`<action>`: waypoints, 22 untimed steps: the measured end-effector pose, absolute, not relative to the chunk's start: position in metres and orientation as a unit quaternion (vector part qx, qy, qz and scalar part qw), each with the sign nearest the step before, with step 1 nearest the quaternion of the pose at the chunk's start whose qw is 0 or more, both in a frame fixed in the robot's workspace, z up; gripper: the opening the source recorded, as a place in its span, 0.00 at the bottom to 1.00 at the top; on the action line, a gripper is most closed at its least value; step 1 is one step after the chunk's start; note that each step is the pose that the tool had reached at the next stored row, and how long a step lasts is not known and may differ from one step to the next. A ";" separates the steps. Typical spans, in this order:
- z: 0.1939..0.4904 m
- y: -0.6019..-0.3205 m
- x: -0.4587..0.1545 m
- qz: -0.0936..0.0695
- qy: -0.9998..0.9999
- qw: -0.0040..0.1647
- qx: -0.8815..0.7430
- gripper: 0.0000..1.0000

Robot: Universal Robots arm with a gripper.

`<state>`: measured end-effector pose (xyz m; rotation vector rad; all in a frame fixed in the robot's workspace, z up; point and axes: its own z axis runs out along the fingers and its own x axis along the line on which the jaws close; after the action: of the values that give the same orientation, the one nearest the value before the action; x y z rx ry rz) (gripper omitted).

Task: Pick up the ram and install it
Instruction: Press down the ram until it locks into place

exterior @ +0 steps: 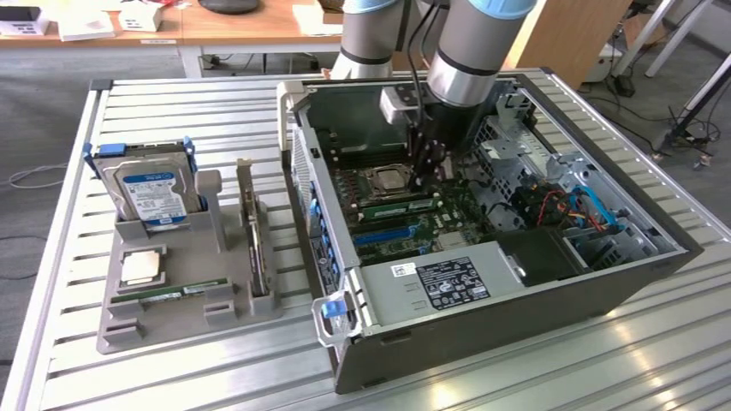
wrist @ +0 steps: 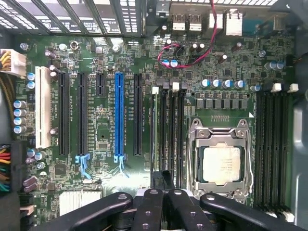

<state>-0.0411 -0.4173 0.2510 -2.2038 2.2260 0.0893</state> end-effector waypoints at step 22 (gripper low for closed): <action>0.270 -0.417 -0.041 0.029 0.710 0.004 -0.703 0.11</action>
<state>-0.0411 -0.4172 0.2702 -2.2037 2.2258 0.0893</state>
